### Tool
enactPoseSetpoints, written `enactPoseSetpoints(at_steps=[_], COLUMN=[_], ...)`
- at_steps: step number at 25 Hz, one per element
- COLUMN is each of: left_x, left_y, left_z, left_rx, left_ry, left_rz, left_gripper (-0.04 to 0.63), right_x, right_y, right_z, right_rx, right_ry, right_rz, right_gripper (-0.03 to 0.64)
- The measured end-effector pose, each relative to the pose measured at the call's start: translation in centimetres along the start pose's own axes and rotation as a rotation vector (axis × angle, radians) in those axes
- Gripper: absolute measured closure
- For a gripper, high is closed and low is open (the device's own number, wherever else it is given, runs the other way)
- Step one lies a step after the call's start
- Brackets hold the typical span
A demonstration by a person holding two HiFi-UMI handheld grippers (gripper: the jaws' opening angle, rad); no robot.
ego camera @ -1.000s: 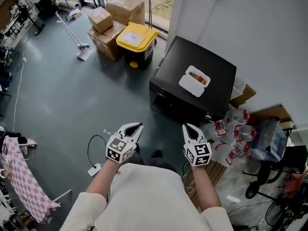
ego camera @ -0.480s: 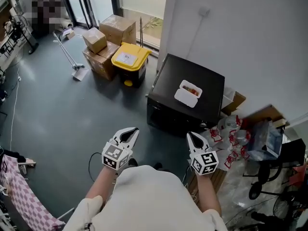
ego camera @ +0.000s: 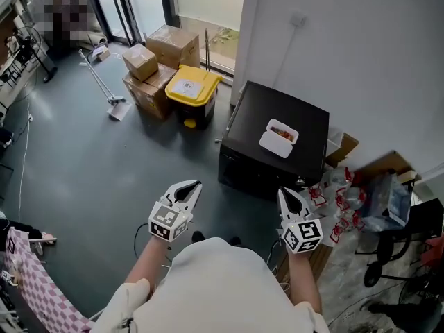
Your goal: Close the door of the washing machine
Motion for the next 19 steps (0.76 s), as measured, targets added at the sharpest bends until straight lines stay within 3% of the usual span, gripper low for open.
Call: enactPoseSetpoints(at_steps=[19], left_x=[-1.0], left_y=[-1.2], left_z=[0.9], left_rx=[0.052], left_ry=[-0.011], left_rz=[0.033], left_gripper=[0.581], right_x=[-0.1], right_y=[0.2], right_z=[0.6], right_rx=[0.045], right_ry=[0.003], right_rz=[0.034], right_gripper=[0.586])
Point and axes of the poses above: the fingertips, and each gripper's own axes: z backward along the fingers, y to its left, x out of its top, the point moved 1 cm from there along z, backward along the fingers, and after that the axes turned 10 degrees about x, right-handed, at the moved point
